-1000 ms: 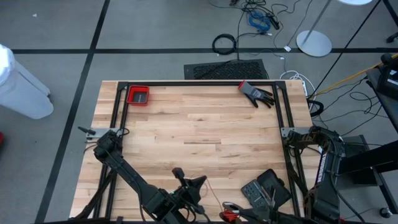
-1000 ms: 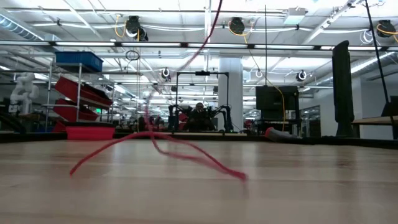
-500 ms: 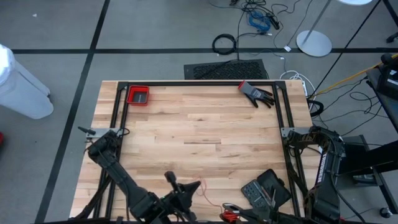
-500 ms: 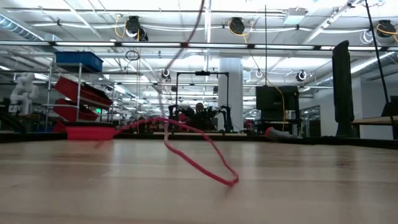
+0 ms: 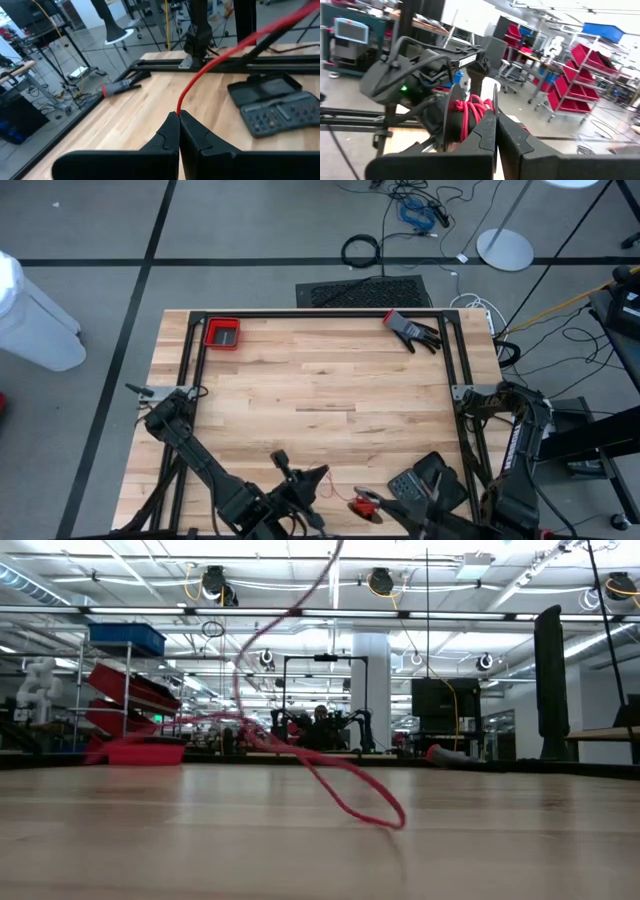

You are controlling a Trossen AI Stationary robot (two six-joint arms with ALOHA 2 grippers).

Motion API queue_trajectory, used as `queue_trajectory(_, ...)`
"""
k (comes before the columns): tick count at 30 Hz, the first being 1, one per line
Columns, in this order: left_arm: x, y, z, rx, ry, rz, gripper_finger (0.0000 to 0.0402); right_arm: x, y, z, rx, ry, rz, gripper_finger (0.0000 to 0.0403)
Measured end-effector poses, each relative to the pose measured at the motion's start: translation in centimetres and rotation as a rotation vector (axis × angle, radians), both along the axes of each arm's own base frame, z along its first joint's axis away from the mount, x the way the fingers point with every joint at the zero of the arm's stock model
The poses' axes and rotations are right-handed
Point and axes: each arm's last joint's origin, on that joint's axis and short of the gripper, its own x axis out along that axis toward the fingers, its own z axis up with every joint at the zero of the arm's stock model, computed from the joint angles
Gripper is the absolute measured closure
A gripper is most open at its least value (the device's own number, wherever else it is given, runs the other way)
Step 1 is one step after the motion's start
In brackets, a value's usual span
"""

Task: Coil cords
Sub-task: Coil the red wire onto the spool

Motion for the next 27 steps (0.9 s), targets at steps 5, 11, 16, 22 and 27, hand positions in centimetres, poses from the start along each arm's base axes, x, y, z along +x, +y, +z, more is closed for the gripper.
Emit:
queue_trajectory(5,1.6,0.6,0.7,0.005,-0.024,-0.012,0.0402,1.2,-0.4,-0.4,-0.002,0.001,-0.032,0.0403)
queue_trajectory(11,3.0,0.9,1.4,-0.043,-0.037,-0.087,0.0402,3.2,-1.1,-1.2,-0.013,0.010,-0.084,0.0403)
queue_trajectory(16,3.2,1.0,1.4,-0.062,-0.024,-0.115,0.0402,4.3,-1.6,-1.5,-0.022,0.016,-0.112,0.0403)
queue_trajectory(22,3.2,0.3,1.9,-0.084,-0.056,-0.155,0.0402,4.7,-1.8,-1.8,-0.043,0.017,-0.162,0.0403)
queue_trajectory(27,2.9,-0.9,2.8,-0.065,-0.104,-0.213,0.0402,5.2,-1.6,-2.7,-0.122,0.037,-0.247,0.0403)
